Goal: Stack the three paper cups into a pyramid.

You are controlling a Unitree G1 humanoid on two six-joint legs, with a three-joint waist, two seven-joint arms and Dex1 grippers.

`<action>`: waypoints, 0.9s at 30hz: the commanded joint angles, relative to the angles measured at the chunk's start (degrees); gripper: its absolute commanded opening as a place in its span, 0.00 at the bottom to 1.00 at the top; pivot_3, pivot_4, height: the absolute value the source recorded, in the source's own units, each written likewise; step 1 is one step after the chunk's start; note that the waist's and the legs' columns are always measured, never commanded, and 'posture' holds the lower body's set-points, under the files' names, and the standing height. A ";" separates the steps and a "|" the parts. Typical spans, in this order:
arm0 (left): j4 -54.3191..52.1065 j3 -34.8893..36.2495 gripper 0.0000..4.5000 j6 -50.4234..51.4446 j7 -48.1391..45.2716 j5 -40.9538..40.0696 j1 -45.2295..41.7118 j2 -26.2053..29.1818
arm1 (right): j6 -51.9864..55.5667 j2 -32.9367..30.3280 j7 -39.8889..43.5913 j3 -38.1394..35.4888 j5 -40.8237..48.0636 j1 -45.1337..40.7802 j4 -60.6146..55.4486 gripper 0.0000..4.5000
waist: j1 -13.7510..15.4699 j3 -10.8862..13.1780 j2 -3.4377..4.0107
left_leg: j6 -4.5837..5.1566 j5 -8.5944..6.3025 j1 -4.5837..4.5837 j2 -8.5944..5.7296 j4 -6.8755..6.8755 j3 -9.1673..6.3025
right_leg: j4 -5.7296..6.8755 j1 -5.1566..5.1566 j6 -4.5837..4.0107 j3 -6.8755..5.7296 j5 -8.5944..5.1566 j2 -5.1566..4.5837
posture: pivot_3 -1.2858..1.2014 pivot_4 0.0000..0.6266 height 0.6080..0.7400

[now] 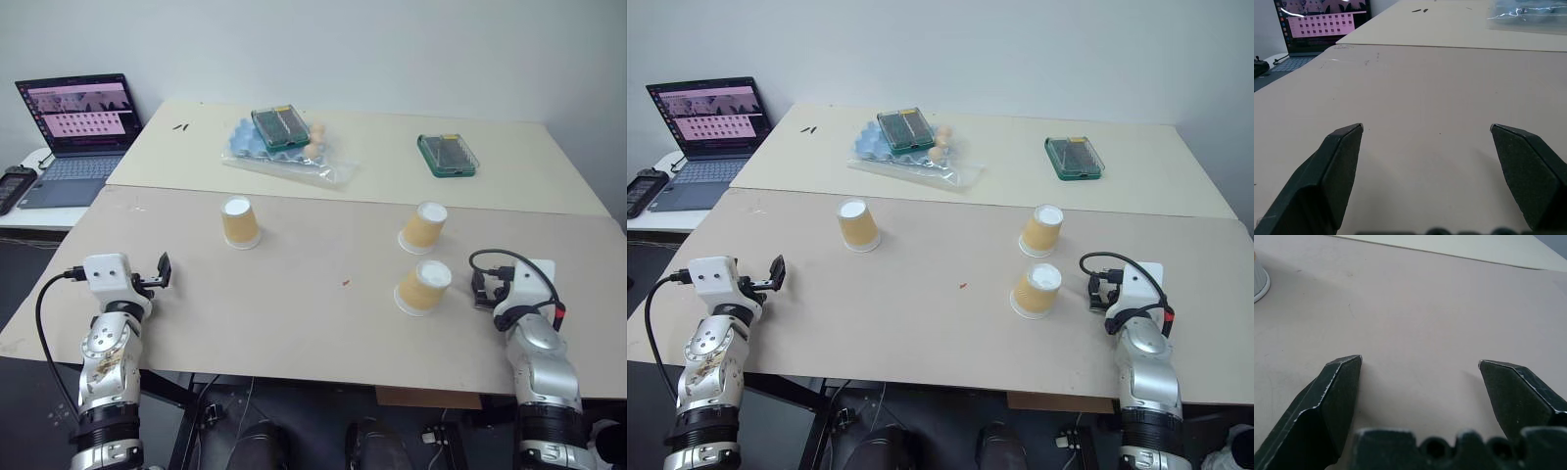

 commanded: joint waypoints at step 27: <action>-29.58 -25.06 0.99 10.88 -32.59 -5.97 6.64 9.23 | 10.84 -25.87 55.41 12.78 15.40 -4.78 -11.90 1.00 | 0.81 0.06 0.40 | 0.12 -0.07 0.09 0.10 -0.04 -0.03 | -0.11 0.08 -0.12 0.00 0.00 0.02 | 0.52 0.24 0.75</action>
